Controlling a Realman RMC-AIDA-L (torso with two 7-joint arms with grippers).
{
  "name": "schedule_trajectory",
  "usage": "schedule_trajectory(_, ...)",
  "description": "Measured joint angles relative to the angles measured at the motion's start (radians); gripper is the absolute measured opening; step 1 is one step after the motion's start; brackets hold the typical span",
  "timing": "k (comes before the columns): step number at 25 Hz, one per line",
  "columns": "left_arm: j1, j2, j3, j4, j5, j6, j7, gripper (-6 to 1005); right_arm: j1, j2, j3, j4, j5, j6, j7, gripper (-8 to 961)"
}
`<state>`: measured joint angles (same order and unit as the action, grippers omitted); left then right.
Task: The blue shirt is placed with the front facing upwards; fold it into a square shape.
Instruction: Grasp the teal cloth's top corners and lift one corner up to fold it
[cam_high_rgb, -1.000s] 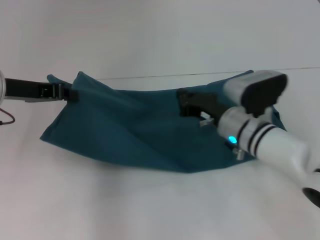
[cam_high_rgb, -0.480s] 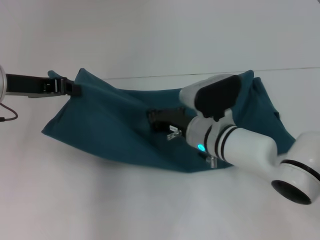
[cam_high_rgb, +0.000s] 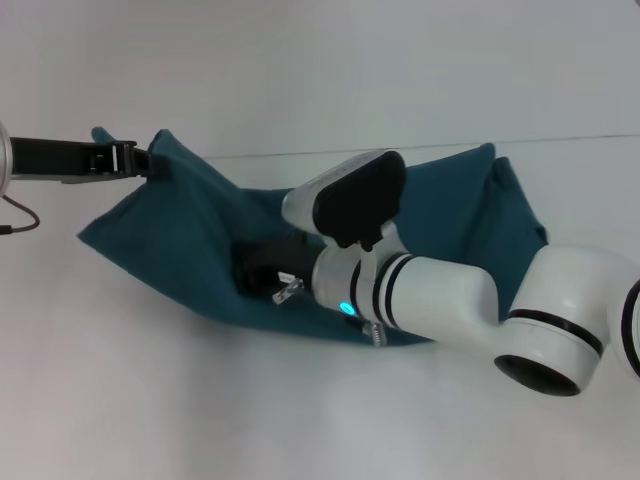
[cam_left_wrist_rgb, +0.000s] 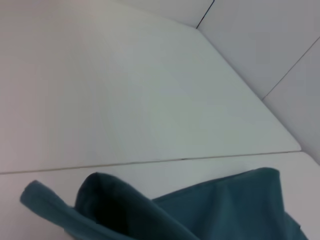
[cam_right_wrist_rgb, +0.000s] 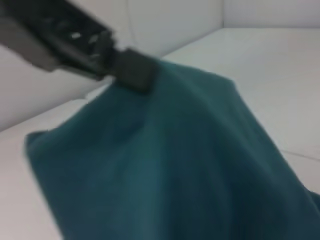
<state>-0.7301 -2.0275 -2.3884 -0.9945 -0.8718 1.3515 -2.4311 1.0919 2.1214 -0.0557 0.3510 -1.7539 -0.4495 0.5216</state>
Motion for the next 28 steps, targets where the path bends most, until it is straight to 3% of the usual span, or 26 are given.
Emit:
schedule_trajectory(4,0.005,0.002,0.000,0.002,-0.026,0.000,0.011,25,-0.037,-0.005,0.056,0.017,-0.081,-0.031,0.001,29)
schedule_trajectory(9,0.015,0.005,0.000,-0.002,-0.031,0.000,0.012,25,-0.169,-0.025,0.159,-0.005,-0.096,-0.126,0.000,33)
schedule_trajectory(13,0.018,0.006,0.000,0.000,-0.032,0.001,0.012,25,-0.231,-0.026,0.202,-0.068,-0.097,-0.142,0.009,36)
schedule_trajectory(28,0.061,0.010,-0.064,-0.073,-0.108,0.072,0.012,25,-0.212,-0.012,0.210,-0.067,-0.099,-0.125,0.001,47)
